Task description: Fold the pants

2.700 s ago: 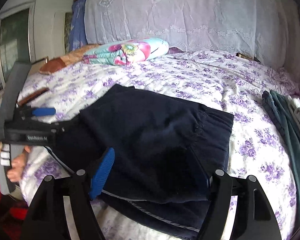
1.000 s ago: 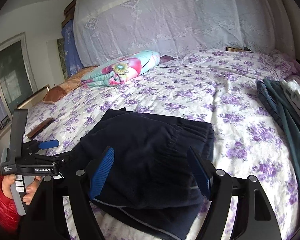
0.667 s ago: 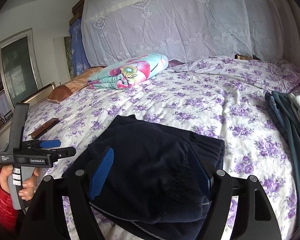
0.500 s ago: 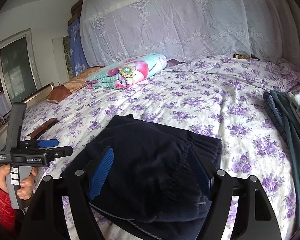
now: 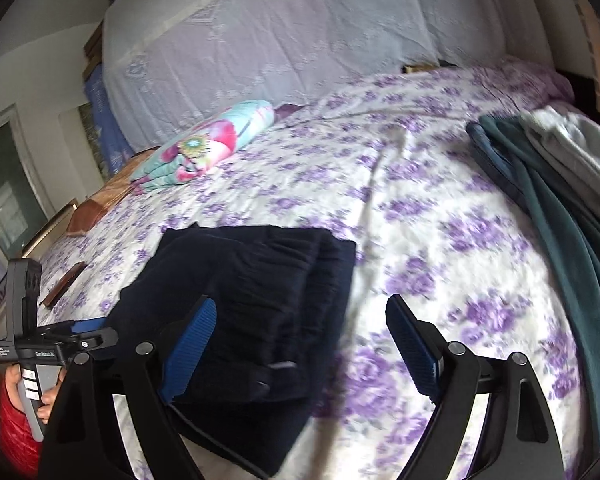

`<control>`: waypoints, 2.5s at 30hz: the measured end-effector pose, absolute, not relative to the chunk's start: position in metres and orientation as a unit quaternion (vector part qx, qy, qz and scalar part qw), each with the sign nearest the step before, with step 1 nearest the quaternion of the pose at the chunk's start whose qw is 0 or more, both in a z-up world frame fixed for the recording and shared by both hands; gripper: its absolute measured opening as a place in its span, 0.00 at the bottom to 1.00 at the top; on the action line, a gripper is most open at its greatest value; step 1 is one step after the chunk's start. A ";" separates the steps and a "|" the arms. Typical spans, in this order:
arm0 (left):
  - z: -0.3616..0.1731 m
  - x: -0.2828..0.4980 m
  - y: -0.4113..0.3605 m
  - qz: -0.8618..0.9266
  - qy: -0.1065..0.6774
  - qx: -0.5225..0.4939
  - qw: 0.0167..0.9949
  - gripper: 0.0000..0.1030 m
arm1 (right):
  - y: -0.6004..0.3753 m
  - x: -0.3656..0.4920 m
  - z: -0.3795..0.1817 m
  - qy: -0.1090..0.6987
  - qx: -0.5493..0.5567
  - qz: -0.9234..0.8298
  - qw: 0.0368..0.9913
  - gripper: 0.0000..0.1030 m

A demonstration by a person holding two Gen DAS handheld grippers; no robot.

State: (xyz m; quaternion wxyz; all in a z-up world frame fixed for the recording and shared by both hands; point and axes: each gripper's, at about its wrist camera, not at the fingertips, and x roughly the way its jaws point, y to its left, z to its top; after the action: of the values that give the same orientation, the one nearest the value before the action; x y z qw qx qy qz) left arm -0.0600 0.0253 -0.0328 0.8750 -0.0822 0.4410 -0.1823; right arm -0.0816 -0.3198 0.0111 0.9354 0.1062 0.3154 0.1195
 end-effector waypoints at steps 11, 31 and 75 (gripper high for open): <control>-0.045 -0.079 0.027 -0.173 0.406 -0.073 0.894 0.96 | -0.310 -0.092 -0.013 0.365 0.057 0.096 0.924 0.92; -0.027 -0.089 -0.059 -0.199 0.378 0.029 0.904 0.95 | -0.205 -0.017 0.013 0.396 -0.065 0.178 0.898 0.14; -0.050 -0.100 -0.001 -0.169 0.377 -0.067 0.908 0.96 | -0.078 0.099 -0.006 0.466 -0.064 0.218 0.855 0.00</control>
State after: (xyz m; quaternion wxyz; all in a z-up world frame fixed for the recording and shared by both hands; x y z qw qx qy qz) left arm -0.0998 -0.0013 -0.0496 0.9084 -0.0666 0.3766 -0.1688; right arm 0.0989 -0.0782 -0.0059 0.8552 -0.0636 0.4660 0.2178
